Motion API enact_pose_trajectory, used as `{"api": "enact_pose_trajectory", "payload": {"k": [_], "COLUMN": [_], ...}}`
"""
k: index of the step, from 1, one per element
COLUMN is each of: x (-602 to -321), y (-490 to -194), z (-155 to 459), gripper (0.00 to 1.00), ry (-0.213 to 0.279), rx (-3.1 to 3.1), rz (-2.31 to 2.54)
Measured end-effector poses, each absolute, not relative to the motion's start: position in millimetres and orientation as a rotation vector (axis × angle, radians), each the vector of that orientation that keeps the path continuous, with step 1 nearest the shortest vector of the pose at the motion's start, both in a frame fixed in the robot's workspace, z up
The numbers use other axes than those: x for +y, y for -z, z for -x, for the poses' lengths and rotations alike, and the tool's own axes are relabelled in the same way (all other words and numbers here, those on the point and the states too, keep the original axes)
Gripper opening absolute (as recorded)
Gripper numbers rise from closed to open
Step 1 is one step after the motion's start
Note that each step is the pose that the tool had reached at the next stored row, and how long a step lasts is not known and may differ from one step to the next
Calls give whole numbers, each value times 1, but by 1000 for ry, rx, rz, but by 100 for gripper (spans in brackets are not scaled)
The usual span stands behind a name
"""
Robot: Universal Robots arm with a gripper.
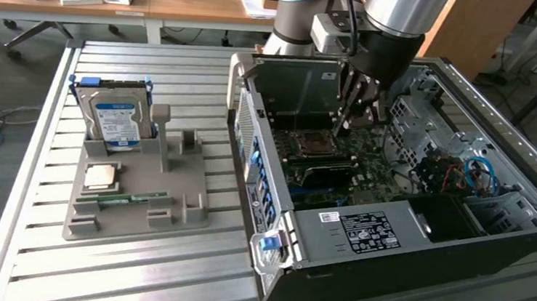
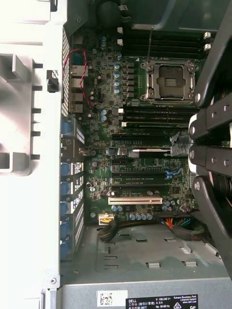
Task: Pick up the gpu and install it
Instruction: 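Press down on the gpu until it lock into place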
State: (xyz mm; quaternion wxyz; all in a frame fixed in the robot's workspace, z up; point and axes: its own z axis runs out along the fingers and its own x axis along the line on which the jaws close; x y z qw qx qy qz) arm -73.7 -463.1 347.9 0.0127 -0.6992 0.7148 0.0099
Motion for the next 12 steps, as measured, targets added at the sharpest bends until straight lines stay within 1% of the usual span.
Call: {"api": "enact_pose_trajectory", "payload": {"k": [1, 12], "x": [-463, -463], "y": [-348, -346], "z": [74, 74], "gripper": [11, 11], "ry": [-31, -31], "rx": [2228, 2228], "rz": [2179, 2179]}}
